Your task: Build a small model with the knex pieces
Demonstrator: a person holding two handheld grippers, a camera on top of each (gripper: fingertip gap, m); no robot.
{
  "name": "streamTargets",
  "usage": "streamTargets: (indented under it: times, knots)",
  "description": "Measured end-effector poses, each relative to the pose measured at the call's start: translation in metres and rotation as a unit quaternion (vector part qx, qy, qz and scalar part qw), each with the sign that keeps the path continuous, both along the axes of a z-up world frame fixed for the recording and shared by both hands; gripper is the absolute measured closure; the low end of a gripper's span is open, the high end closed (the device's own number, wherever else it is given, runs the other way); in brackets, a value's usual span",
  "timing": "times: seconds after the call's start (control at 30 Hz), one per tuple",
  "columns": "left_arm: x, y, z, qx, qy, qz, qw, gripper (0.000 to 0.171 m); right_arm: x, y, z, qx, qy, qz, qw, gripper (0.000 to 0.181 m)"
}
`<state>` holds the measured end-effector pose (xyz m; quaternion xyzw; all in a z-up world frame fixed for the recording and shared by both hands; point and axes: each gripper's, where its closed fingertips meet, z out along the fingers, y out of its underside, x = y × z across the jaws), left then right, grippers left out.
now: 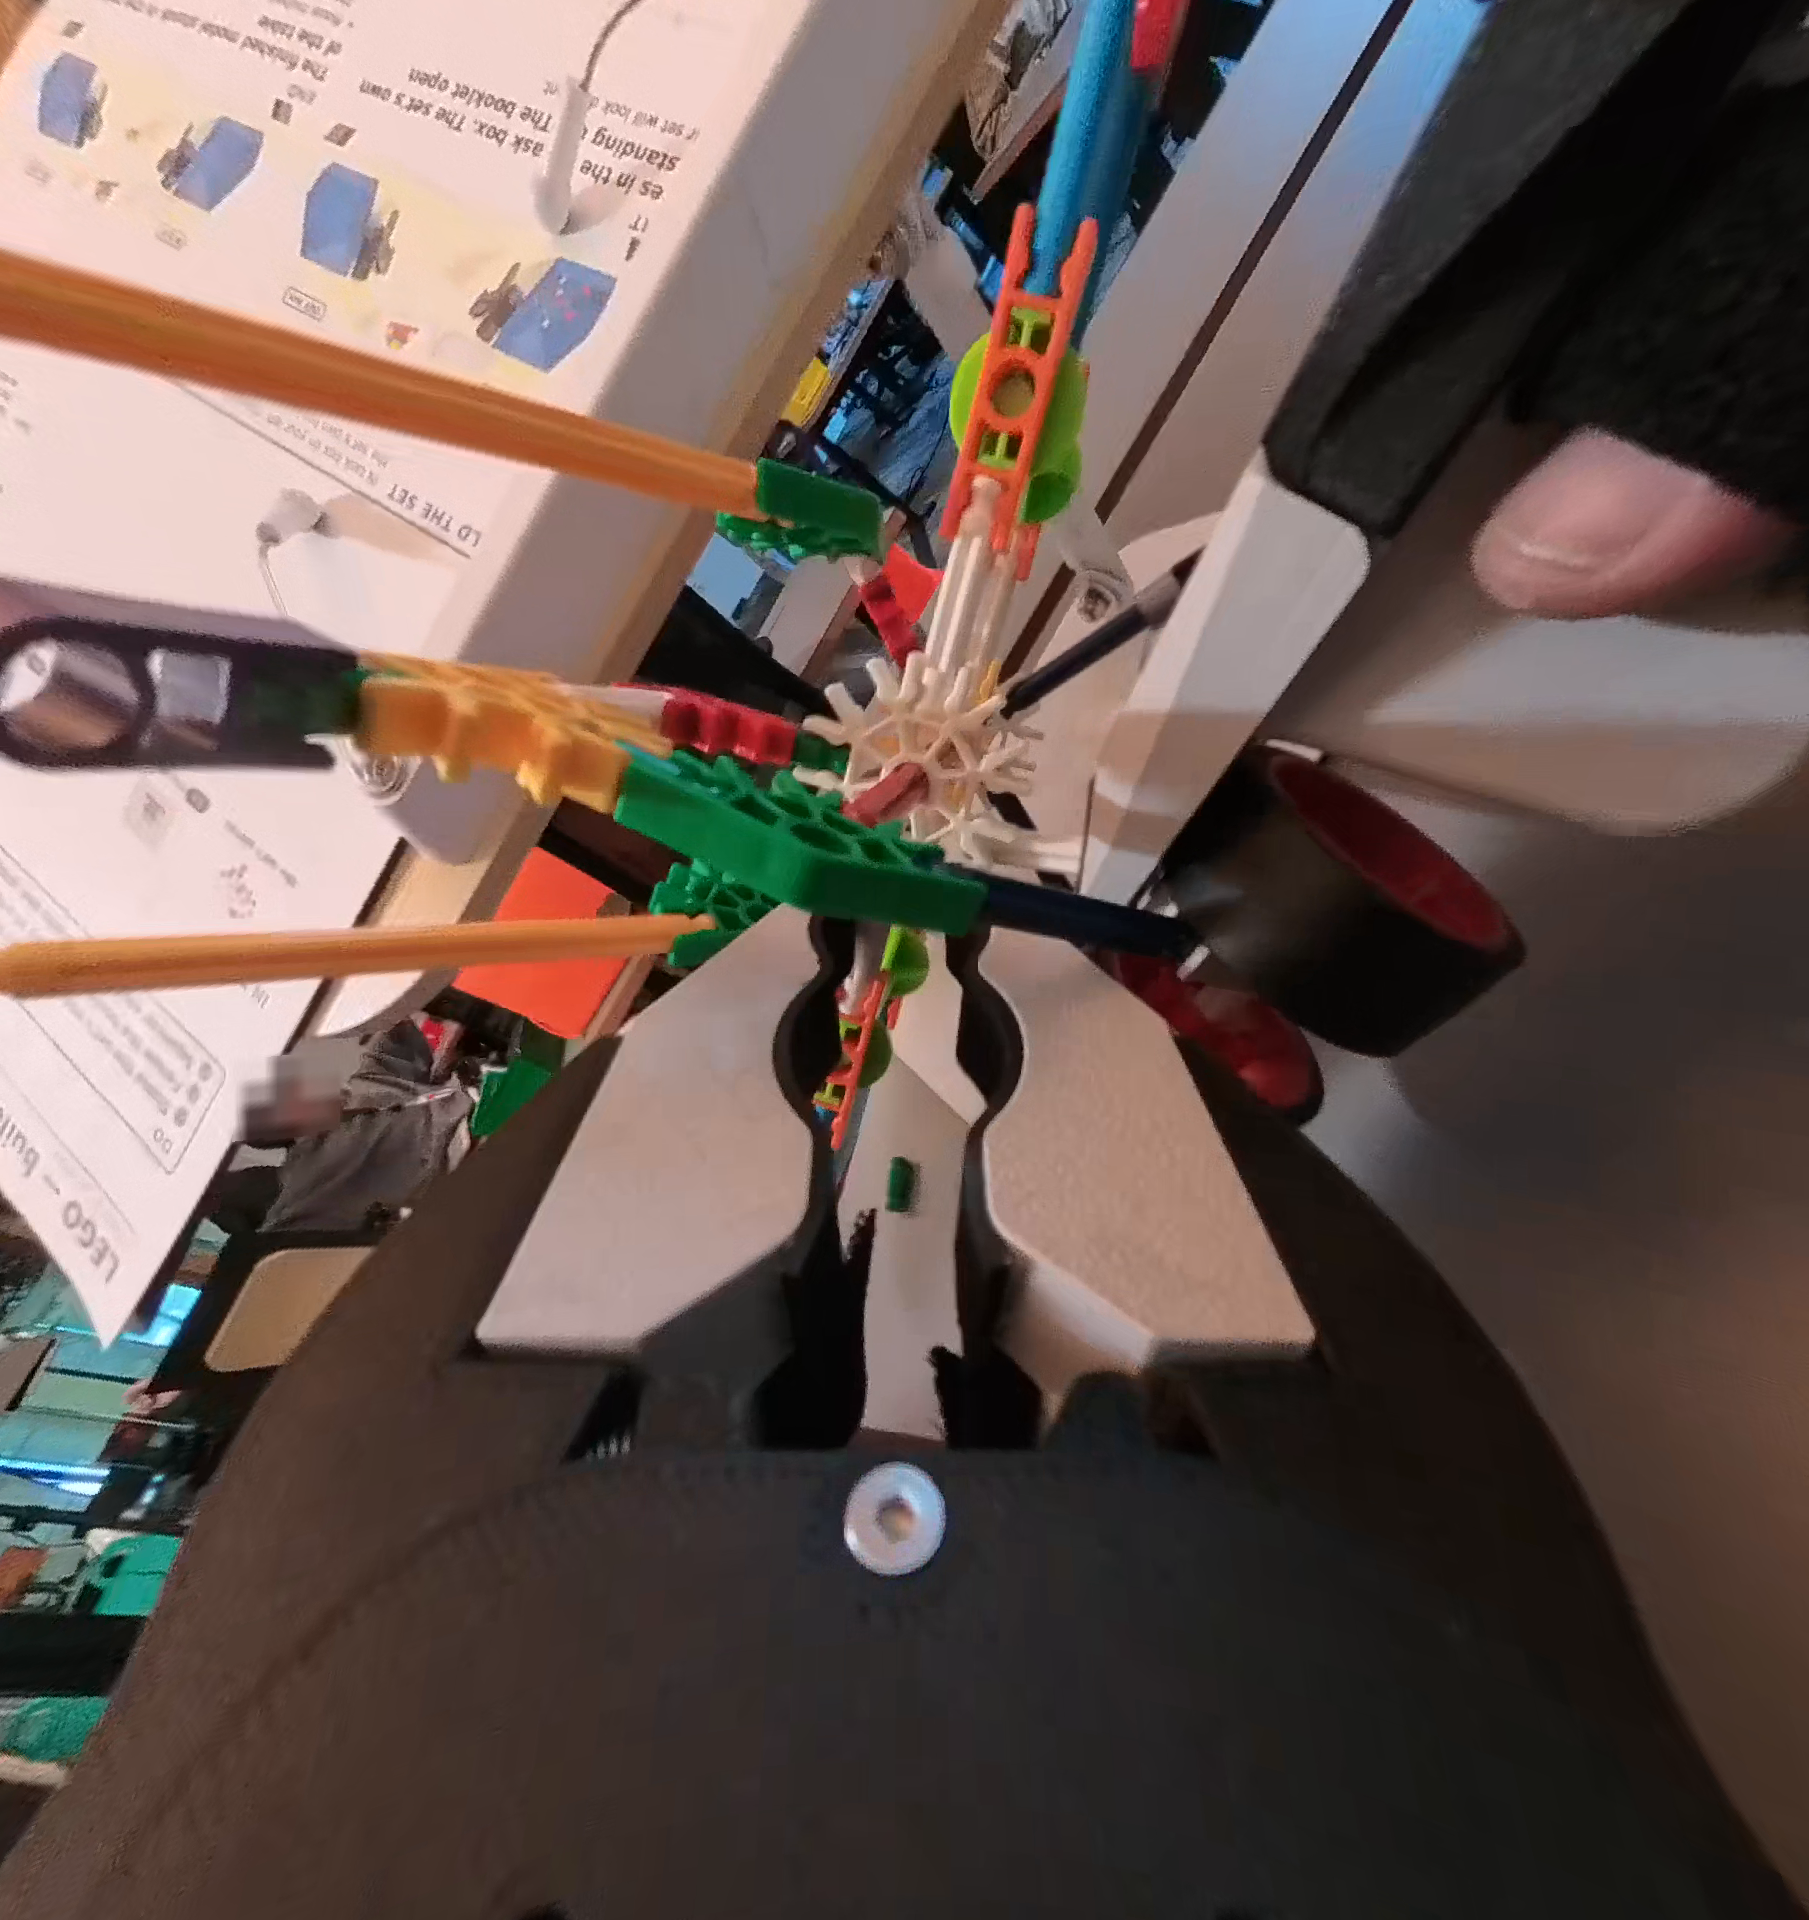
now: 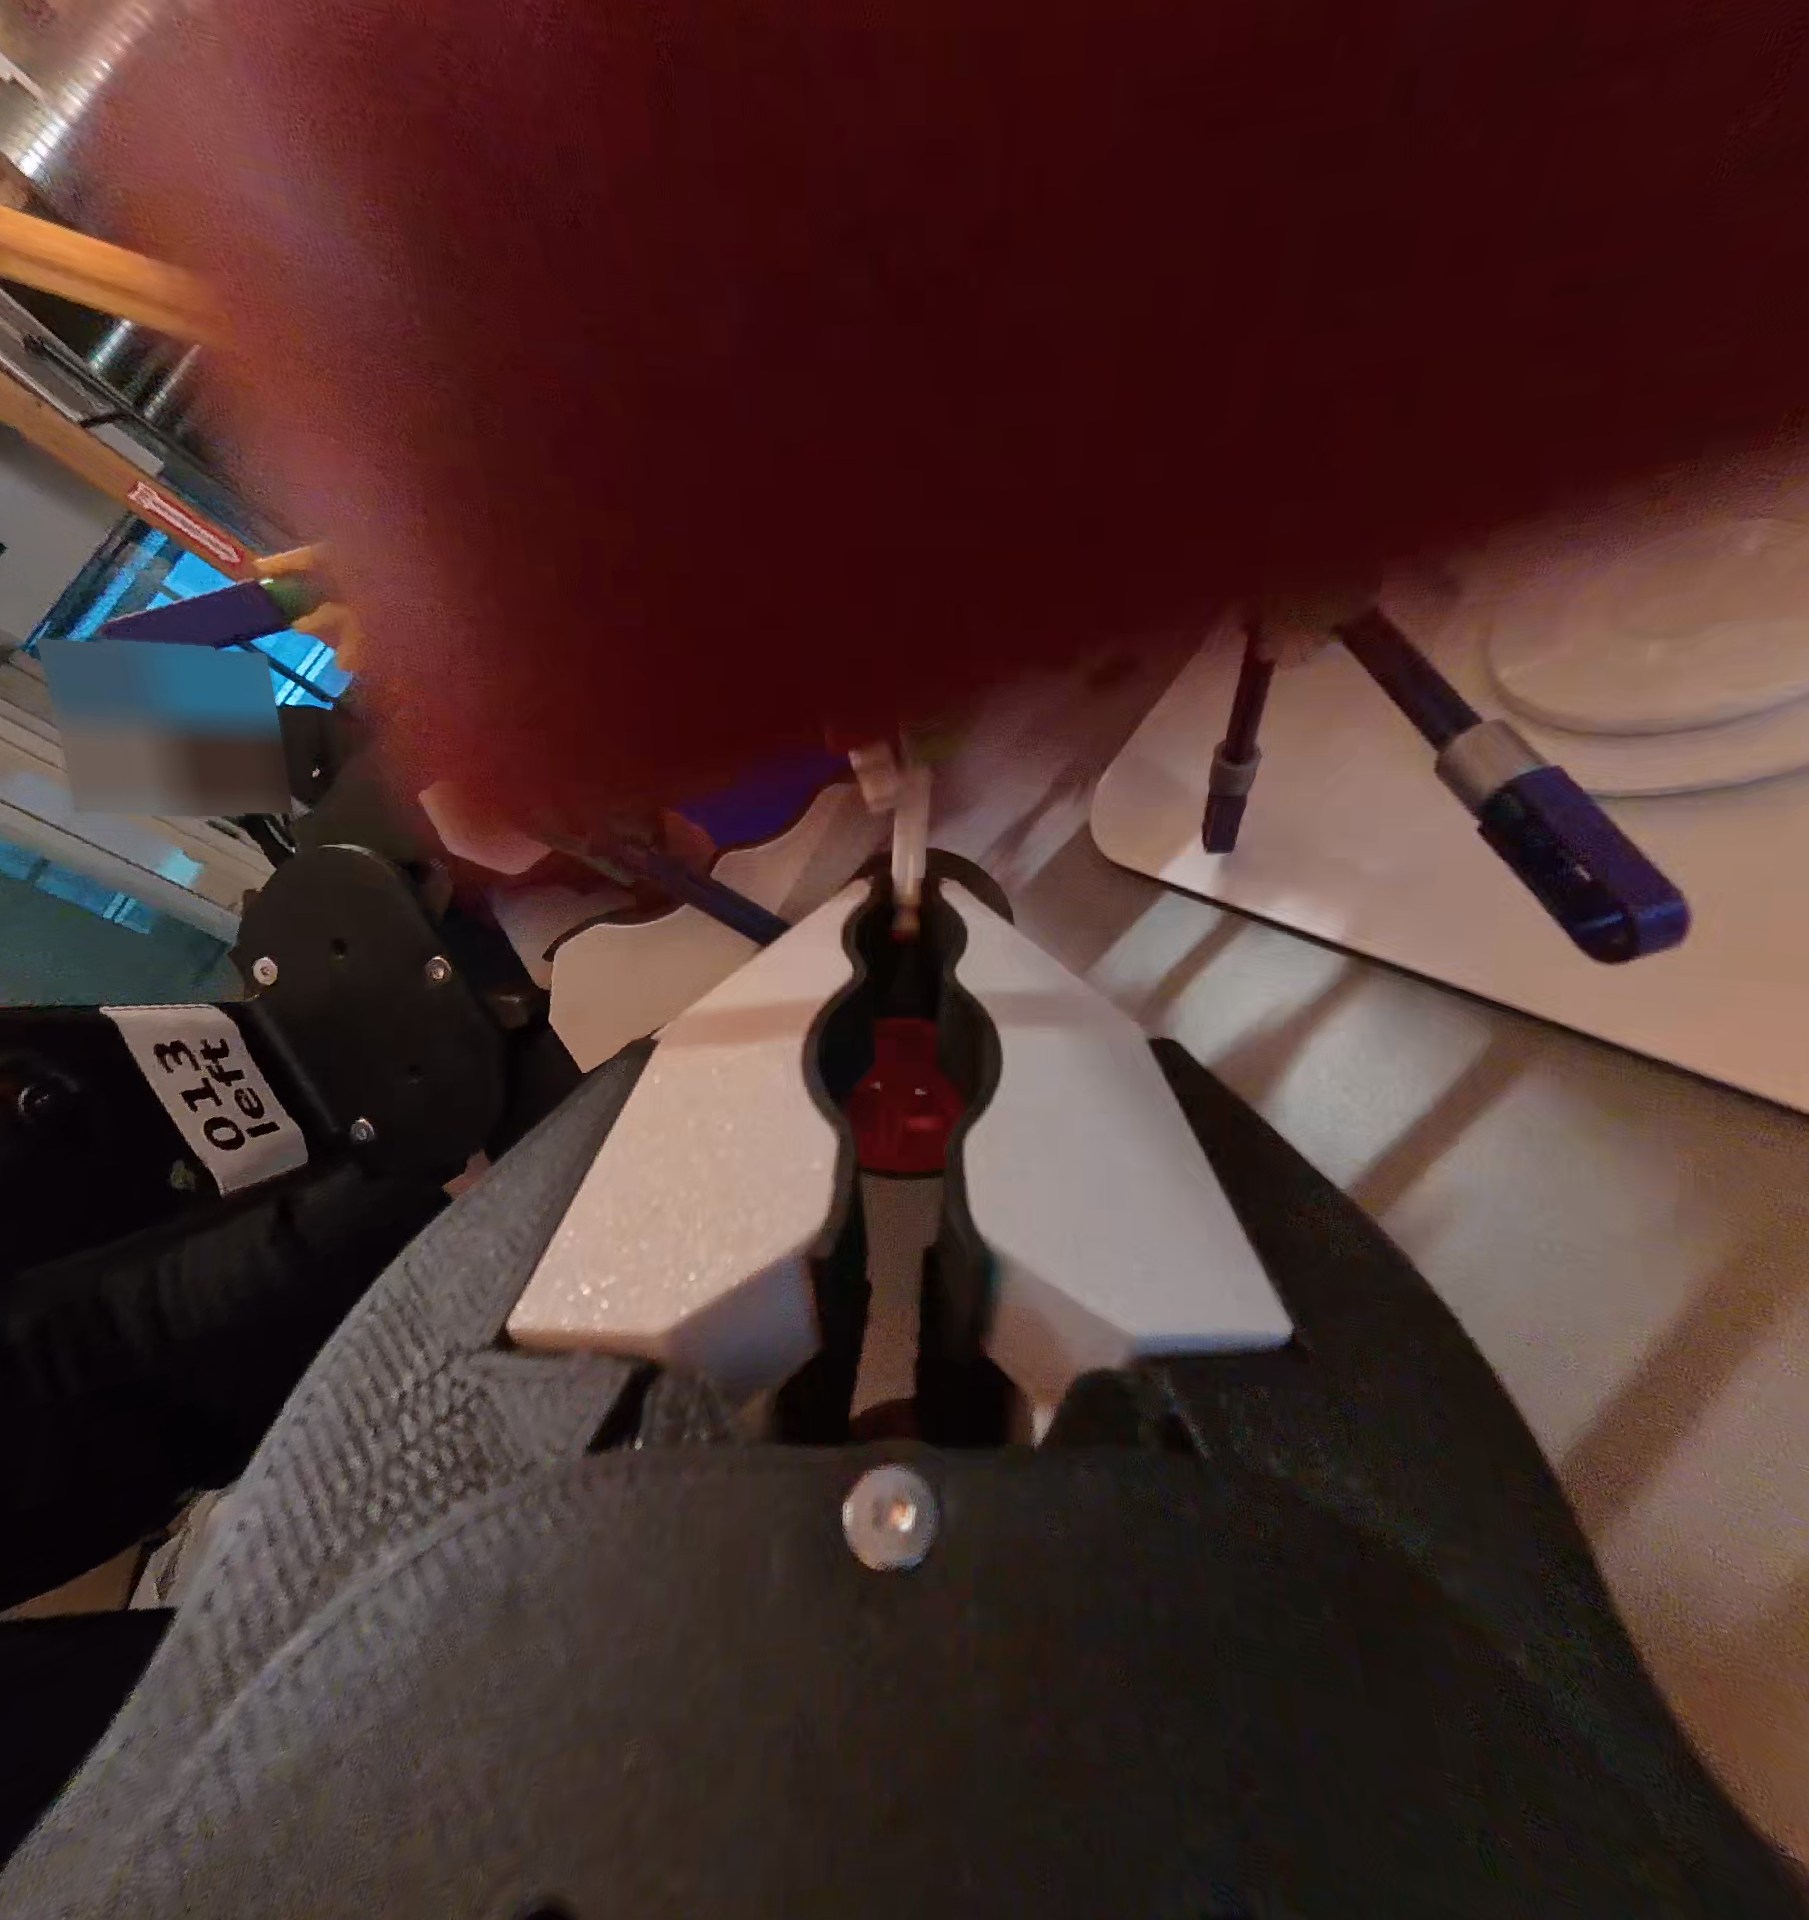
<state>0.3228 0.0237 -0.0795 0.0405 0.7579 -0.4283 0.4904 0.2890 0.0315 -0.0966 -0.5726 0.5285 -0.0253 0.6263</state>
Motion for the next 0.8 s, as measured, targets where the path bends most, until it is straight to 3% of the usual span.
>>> streamTargets:
  times: [0.27,0.63,0.8]
  knots:
    - [-0.008,0.002,0.005,-0.027,0.039,-0.006,0.999,0.156,-0.011,0.004,0.006,-0.017,-0.017,-0.002,1.0,0.179]
    - [-0.012,0.003,0.005,-0.028,0.038,-0.001,0.999,0.156,-0.011,-0.004,0.006,0.01,-0.012,-0.075,0.997,0.18]
    - [-0.009,0.005,0.002,-0.043,0.074,0.002,0.996,0.156,-0.013,-0.001,0.01,0.012,-0.04,-0.062,0.997,0.18]
